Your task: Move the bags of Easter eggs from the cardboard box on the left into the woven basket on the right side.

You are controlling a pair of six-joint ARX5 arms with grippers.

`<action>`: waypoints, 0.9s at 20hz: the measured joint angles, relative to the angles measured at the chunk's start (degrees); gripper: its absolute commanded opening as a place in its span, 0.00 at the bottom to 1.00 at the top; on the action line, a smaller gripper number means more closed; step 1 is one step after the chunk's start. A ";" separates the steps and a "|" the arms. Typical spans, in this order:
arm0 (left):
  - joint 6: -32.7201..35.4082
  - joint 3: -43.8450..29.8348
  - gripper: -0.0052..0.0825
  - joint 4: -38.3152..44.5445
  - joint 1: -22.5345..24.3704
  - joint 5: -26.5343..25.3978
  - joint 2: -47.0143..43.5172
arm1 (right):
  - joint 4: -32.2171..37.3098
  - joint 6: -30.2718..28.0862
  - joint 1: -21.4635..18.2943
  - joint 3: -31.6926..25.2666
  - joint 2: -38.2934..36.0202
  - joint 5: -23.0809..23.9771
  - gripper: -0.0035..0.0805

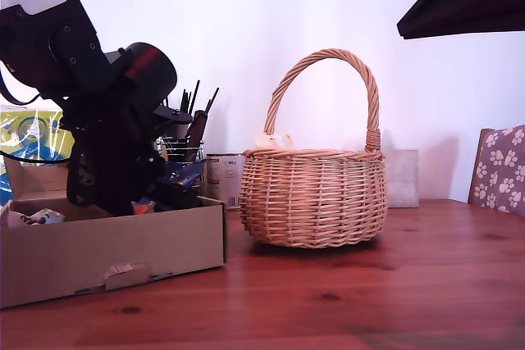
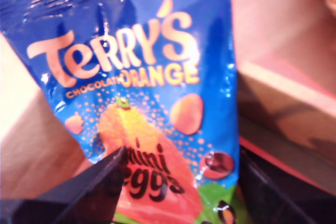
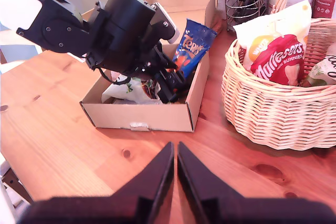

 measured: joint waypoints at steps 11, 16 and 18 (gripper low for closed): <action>2.19 0.24 0.08 -1.09 1.07 -1.92 -0.42 | -0.26 0.00 0.00 0.00 0.00 0.00 0.03; 4.00 -0.02 0.08 -11.19 -0.55 1.20 -8.02 | -0.28 0.00 -0.02 0.00 0.00 0.02 0.03; 4.52 -0.04 0.08 -14.64 -1.27 5.77 -14.58 | -0.28 0.00 0.00 0.00 0.00 0.00 0.03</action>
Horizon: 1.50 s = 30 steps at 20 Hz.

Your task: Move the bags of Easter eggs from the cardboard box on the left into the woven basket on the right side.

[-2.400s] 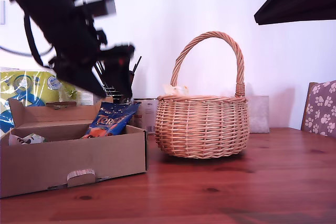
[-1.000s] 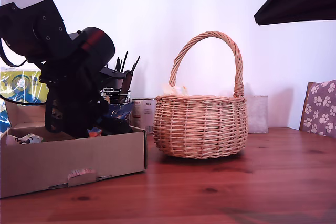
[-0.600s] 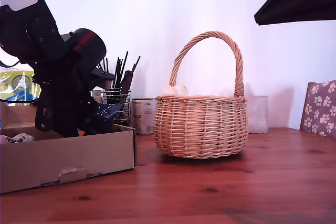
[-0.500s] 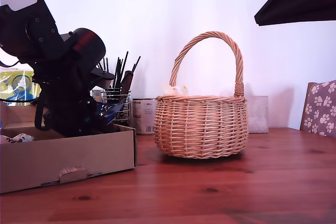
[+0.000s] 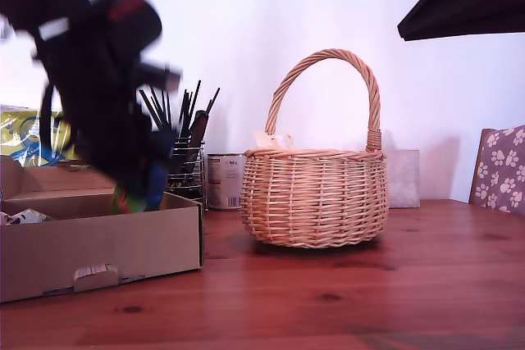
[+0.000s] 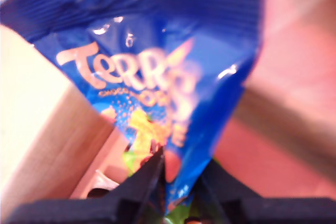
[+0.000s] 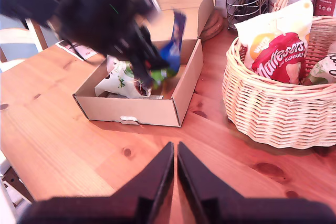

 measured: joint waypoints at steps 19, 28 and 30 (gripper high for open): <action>-5.07 0.02 0.08 29.55 -4.63 33.62 -5.29 | 0.00 0.20 0.00 0.00 0.00 0.00 0.03; -6.27 10.54 0.08 33.29 -7.26 33.68 10.93 | 0.02 0.20 0.00 0.00 0.00 0.00 0.03; -6.27 14.86 0.08 32.33 -7.26 33.64 14.27 | 0.02 0.20 0.00 0.00 0.00 0.00 0.03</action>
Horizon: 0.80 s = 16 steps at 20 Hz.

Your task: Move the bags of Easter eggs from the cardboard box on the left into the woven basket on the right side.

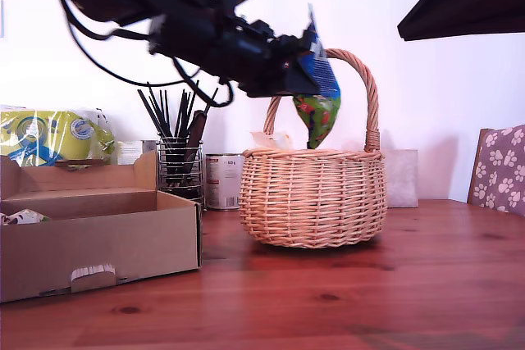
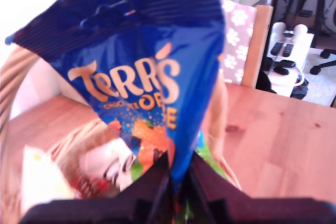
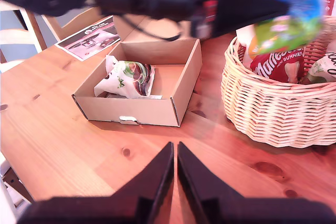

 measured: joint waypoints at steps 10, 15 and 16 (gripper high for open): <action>6.78 16.02 0.08 -18.18 0.13 -7.26 12.28 | -0.02 0.00 -0.02 0.00 0.00 0.00 0.03; 10.14 17.66 0.08 -28.28 -0.04 -11.15 12.26 | 0.00 0.00 0.00 0.00 0.00 0.00 0.03; 10.62 17.73 0.08 -29.20 -0.15 -11.74 12.24 | 0.02 0.00 0.00 0.00 0.00 0.00 0.03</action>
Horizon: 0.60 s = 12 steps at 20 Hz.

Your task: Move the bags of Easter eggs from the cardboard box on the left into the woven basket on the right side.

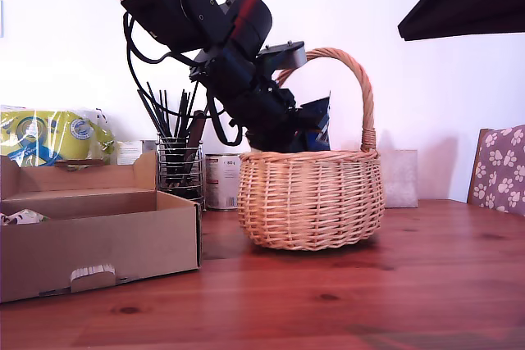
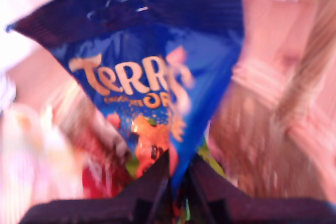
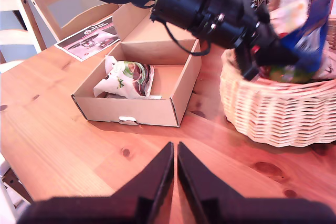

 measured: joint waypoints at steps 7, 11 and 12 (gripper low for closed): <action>2.93 4.59 0.27 -7.08 -0.44 -2.32 -0.04 | 0.07 0.00 0.00 0.00 0.00 0.00 0.03; 3.45 7.34 0.46 -10.19 -0.92 -2.49 -0.04 | 0.09 0.00 0.00 0.00 0.00 0.00 0.03; 4.87 7.82 0.46 -11.61 -0.94 -2.40 -0.04 | 0.07 0.00 0.00 0.00 0.00 0.00 0.03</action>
